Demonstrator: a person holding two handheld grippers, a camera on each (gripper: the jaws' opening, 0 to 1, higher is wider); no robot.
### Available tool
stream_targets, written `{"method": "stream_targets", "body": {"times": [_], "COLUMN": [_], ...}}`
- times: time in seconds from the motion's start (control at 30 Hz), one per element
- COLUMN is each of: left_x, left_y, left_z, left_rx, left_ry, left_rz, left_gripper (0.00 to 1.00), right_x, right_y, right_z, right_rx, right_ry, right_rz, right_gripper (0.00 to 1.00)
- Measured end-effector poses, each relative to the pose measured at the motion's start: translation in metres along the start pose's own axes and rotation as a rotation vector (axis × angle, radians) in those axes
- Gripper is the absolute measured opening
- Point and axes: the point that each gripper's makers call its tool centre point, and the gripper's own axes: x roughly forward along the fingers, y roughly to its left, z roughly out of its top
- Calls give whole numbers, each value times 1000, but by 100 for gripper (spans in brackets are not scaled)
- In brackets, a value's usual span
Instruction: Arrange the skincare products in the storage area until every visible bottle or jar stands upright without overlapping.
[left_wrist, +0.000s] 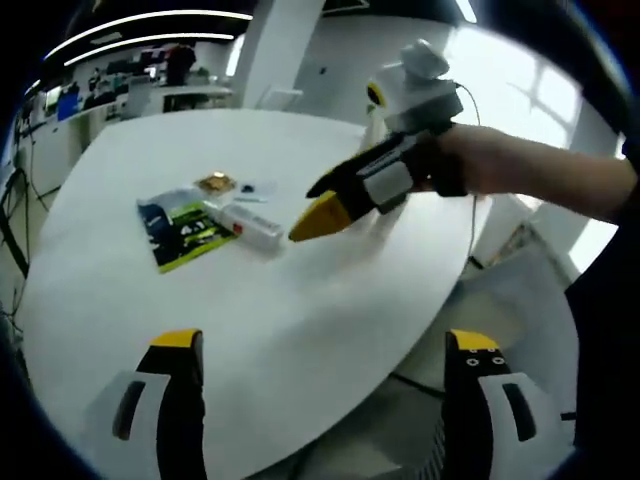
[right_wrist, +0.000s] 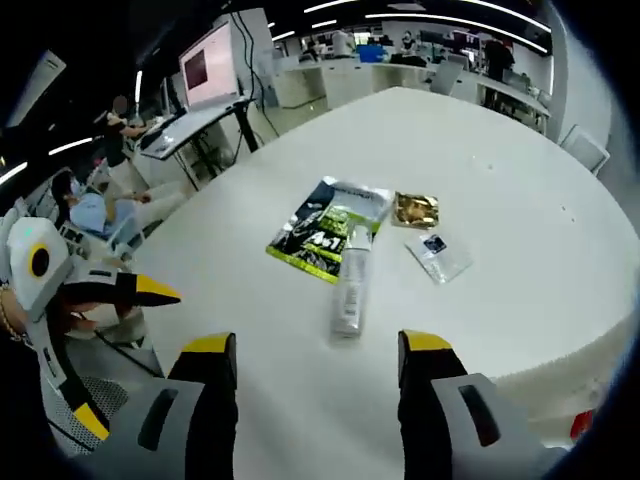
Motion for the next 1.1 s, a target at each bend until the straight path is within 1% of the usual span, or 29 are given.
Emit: {"method": "stream_targets", "body": {"times": [0.07,0.13,0.23,0.33,0.4,0.6,0.77,0.93,1.0,1.1], "left_x": [0,1,1,1,1,1,2,2,2,2], "left_y": [-1,-2,-2,-2,-1,-2,-3,-1,-1,-1], "left_z": [0,-1,-1,0,-1,-2,-3,-3,-3,-3], "left_rx": [-4,-7,-9,-12,-17,-15,-13,-31,-37,-41], "left_ry": [-1,3,5,0,0,11,18,9,8,13], "left_rz": [-2,-5,-6,-6,-8,-15,-20,-12,-11,-11], "left_gripper": [92,92,91,91,91,90,90,89,89,89], "right_x": [9,12,21,27,35,49,57,67,64,64], "right_y": [-2,0,-4,-7,-12,-20,-21,-24,-25,-28], "right_z": [3,5,8,12,14,14,20,19,19,19], "right_rx": [-11,-13,-2,-8,-10,-34,-47,-44,-51,-64], "right_ry": [8,14,19,19,19,27,4,10,12,10], "right_rz": [-4,-7,-8,-20,-27,-60,-64,-68,-74,-92], "right_gripper": [65,63,63,61,59,54,44,43,41,38]}}
